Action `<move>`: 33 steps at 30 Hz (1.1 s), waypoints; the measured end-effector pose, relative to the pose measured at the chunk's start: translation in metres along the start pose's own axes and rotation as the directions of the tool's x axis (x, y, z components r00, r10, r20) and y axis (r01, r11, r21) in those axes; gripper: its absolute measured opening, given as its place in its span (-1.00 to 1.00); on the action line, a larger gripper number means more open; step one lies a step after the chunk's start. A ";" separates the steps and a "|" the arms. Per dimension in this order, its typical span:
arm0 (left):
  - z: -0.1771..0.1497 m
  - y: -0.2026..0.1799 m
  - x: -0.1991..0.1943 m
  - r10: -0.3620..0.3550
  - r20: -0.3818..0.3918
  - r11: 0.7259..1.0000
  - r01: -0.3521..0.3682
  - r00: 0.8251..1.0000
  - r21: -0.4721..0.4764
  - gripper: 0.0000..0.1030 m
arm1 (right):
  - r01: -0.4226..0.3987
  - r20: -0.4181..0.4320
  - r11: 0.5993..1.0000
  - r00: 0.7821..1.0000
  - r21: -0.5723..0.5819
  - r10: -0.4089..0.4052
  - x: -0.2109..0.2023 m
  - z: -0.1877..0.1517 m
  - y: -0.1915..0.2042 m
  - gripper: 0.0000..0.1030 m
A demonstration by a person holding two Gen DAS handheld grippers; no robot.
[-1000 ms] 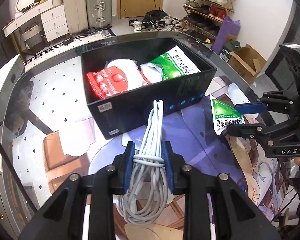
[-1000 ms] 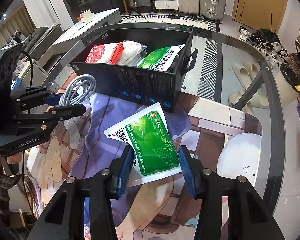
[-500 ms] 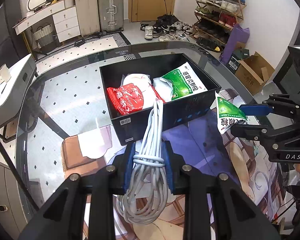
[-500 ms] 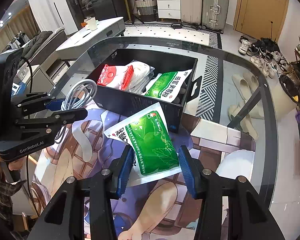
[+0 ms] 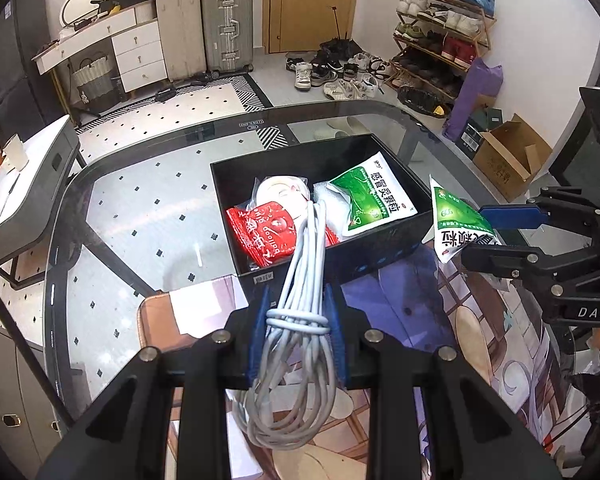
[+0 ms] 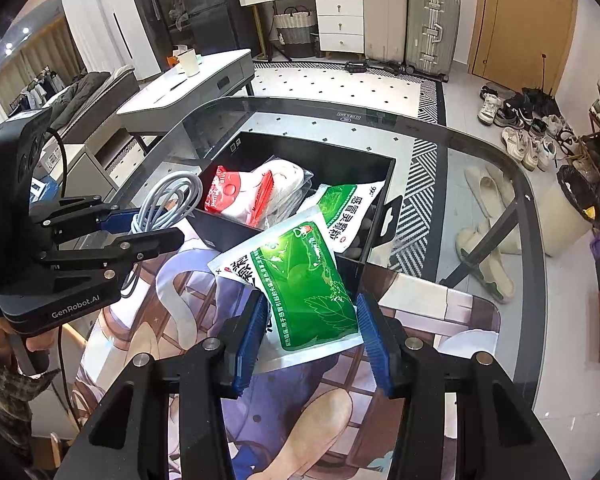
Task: Organize soft objects
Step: 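Lift the packet with the right gripper while the left gripper lifts the cable toward the box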
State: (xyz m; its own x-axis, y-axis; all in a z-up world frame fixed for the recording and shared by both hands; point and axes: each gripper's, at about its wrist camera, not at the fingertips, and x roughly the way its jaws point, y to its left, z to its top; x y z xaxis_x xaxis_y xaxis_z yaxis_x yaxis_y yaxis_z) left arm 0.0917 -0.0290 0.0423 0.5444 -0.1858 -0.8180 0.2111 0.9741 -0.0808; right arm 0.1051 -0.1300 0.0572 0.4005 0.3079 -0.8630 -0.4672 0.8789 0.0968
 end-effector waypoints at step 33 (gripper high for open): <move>0.047 0.007 -0.005 0.015 0.065 1.000 -0.014 0.998 -0.015 -0.49 | -0.016 0.059 1.000 0.998 0.015 0.015 -0.009 0.044 -0.016 -0.09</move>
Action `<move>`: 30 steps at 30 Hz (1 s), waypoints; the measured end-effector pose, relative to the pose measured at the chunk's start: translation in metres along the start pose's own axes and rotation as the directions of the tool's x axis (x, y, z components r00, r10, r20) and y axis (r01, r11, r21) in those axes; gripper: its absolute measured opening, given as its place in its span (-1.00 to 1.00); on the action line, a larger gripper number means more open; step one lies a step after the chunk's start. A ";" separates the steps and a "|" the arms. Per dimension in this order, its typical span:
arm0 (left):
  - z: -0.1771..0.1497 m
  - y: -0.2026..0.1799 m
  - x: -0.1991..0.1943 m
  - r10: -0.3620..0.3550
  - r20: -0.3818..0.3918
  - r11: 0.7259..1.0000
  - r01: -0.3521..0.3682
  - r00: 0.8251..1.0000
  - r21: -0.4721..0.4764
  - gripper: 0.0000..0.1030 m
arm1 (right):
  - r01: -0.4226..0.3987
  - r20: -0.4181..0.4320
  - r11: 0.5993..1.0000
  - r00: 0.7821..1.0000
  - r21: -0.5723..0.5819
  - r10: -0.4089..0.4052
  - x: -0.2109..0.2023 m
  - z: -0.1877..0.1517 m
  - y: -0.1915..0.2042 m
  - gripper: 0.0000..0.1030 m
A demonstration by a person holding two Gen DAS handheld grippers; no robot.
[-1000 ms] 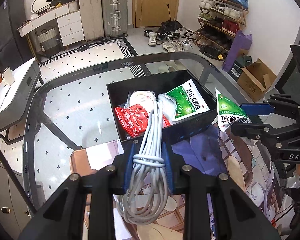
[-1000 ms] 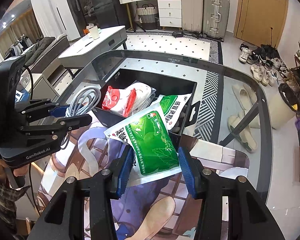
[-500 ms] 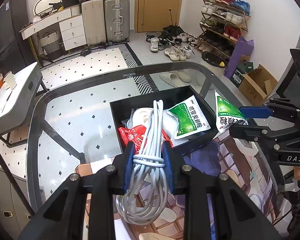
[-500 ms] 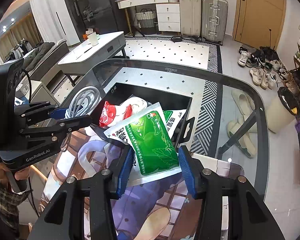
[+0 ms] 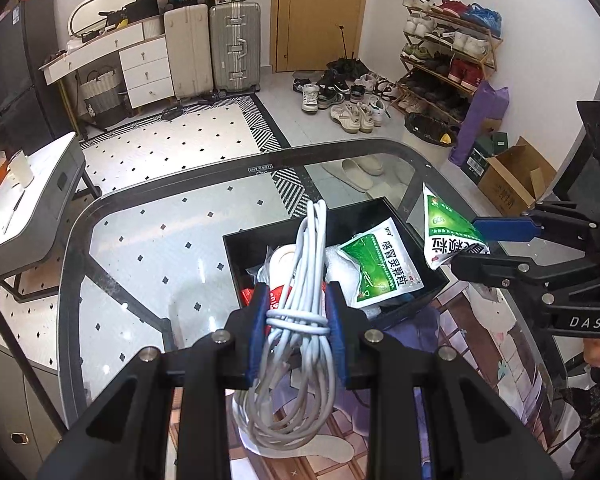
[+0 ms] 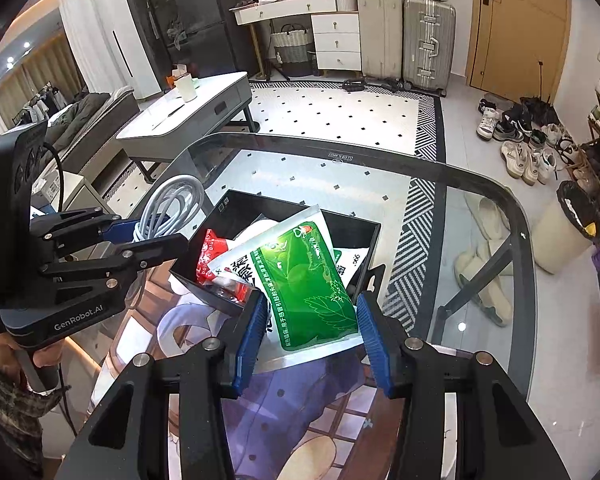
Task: Organize soft objects
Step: 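Lift the packet with the right gripper while the left gripper lifts the cable toward the box, then lower the packet into the box while the left gripper lowers the cable in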
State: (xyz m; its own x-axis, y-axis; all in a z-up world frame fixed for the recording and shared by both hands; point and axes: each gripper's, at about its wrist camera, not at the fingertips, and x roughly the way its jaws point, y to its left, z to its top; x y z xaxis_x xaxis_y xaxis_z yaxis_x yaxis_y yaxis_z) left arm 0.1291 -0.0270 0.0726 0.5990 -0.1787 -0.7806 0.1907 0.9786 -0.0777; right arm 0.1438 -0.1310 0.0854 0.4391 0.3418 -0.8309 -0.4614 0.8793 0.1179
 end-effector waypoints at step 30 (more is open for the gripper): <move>0.031 0.006 0.038 -0.045 -0.011 0.999 0.045 0.999 -0.006 -0.49 | -0.024 -0.024 1.000 0.999 0.012 0.024 0.032 0.027 -0.011 -0.09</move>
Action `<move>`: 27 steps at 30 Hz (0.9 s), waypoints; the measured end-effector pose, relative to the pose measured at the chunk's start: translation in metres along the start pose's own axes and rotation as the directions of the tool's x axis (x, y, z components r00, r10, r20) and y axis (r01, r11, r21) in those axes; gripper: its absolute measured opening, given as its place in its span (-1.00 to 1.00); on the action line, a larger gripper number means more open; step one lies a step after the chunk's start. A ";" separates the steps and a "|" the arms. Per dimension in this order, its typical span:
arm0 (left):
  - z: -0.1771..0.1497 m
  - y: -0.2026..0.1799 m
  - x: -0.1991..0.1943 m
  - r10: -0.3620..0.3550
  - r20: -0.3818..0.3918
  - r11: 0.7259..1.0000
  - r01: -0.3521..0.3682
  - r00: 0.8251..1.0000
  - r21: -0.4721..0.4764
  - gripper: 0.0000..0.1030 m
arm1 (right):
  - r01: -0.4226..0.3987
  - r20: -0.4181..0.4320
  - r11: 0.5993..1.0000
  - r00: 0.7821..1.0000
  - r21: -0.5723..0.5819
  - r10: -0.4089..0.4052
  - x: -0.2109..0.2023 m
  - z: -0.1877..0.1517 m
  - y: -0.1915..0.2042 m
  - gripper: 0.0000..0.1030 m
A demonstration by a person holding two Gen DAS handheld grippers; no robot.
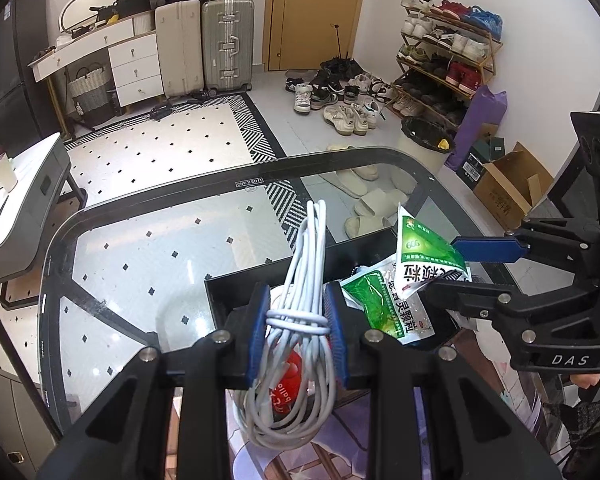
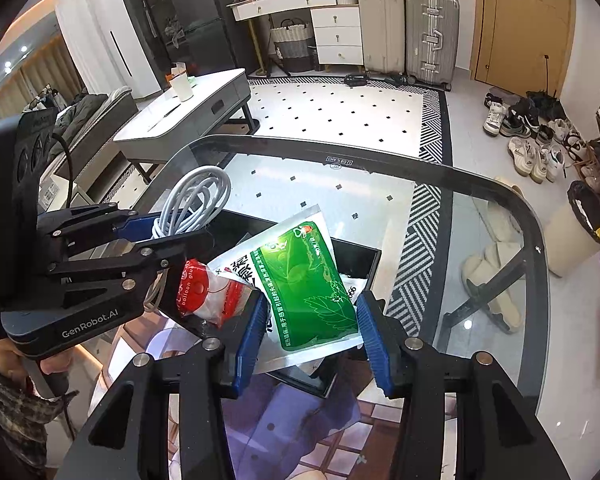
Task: Organize soft objects
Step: 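Lower the packet into the box while the left gripper lowers the cable in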
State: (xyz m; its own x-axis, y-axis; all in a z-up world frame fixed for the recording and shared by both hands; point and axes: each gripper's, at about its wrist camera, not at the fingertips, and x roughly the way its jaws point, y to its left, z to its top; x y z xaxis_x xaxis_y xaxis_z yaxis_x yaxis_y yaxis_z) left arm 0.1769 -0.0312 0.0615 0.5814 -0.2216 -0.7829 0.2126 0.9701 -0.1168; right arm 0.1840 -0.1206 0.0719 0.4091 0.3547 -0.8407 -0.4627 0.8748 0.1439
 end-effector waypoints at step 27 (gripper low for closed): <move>-0.008 0.000 0.044 -0.034 -0.078 0.999 0.033 0.996 -0.013 -0.49 | -0.001 -0.084 0.999 0.996 -0.051 -0.003 0.048 0.005 0.006 -0.09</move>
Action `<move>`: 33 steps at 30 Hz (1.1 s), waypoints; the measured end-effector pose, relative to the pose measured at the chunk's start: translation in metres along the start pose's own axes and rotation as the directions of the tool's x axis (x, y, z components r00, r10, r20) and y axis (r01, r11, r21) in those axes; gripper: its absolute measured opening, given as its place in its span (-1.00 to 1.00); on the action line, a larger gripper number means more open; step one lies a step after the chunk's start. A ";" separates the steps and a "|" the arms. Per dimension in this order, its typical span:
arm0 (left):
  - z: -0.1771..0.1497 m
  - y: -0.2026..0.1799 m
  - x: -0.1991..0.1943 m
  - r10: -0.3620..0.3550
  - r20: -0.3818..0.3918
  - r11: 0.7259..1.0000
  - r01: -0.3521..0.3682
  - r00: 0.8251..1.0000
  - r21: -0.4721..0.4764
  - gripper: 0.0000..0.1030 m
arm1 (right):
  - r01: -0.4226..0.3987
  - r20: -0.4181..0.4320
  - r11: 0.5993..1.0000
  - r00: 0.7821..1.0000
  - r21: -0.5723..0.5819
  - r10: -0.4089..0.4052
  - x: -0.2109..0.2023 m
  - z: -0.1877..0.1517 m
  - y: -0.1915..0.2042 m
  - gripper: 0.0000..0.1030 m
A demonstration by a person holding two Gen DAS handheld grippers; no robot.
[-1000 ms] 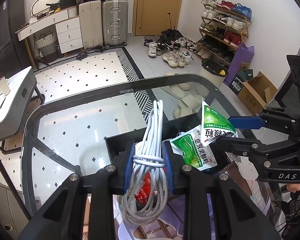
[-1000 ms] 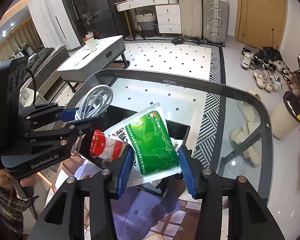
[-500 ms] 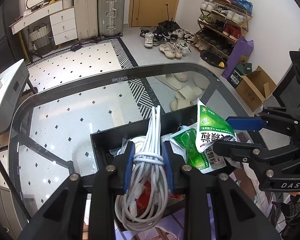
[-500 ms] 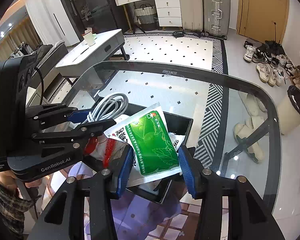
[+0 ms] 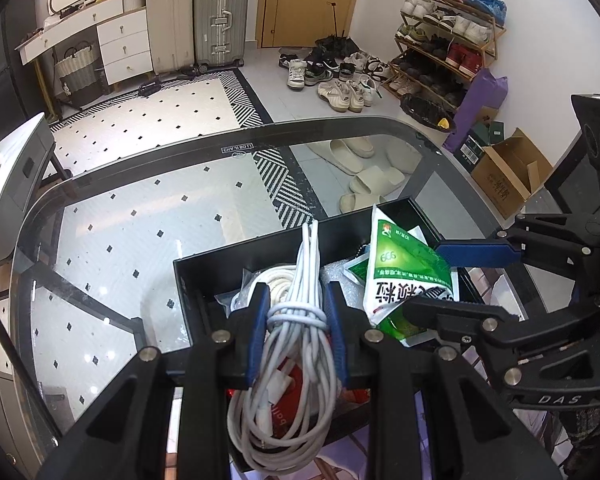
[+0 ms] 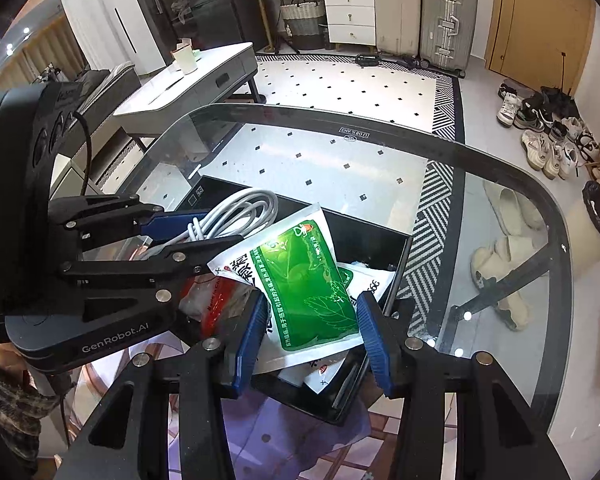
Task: Organize soft objects
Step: 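Lower the packet into the box while the left gripper lowers the cable in, then open both grippers to release the packet and cable, then withdraw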
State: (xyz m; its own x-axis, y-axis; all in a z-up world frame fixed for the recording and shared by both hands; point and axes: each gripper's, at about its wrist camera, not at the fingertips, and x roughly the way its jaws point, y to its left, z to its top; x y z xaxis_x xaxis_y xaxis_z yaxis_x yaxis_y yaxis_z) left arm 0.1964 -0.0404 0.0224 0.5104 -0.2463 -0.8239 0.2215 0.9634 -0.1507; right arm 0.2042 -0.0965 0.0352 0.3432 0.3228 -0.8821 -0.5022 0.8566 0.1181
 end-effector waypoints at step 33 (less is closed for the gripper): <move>-0.015 0.004 -0.053 0.110 0.108 0.994 -0.108 0.988 -0.021 0.88 | -0.045 0.051 0.999 0.998 0.029 0.043 -0.029 -0.018 -0.005 0.75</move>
State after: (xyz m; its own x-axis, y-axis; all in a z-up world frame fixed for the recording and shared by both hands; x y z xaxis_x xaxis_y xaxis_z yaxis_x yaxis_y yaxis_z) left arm 0.1583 -0.0218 0.0573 0.6181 -0.1492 -0.7718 0.1473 0.9864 -0.0727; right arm 0.1831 -0.1173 0.0519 0.3609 0.3795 -0.8519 -0.4939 0.8526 0.1706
